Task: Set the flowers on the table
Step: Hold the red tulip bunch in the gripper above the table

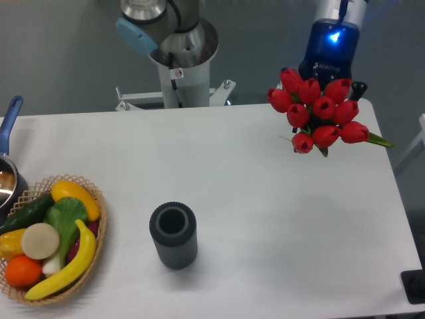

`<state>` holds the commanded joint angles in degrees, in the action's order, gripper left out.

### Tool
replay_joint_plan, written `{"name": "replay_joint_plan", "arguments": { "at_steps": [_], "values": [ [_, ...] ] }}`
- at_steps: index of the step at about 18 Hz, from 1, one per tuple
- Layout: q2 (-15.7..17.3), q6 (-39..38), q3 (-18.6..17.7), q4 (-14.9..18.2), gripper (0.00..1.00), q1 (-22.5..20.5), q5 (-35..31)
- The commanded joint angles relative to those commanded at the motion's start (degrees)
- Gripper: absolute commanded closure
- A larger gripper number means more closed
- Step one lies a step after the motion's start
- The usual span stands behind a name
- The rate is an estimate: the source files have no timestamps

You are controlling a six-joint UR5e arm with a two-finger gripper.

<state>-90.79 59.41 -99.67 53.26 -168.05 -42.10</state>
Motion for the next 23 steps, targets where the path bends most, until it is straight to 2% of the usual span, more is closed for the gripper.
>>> {"name": "replay_joint_plan", "arguments": {
  "at_steps": [19, 23],
  "values": [
    [1.1, -0.5, 0.7, 0.6, 0.50, -0.8, -0.1],
    [1.3, -0.5, 0.7, 0.4, 0.50, -0.5, -5.6]
  ]
}}
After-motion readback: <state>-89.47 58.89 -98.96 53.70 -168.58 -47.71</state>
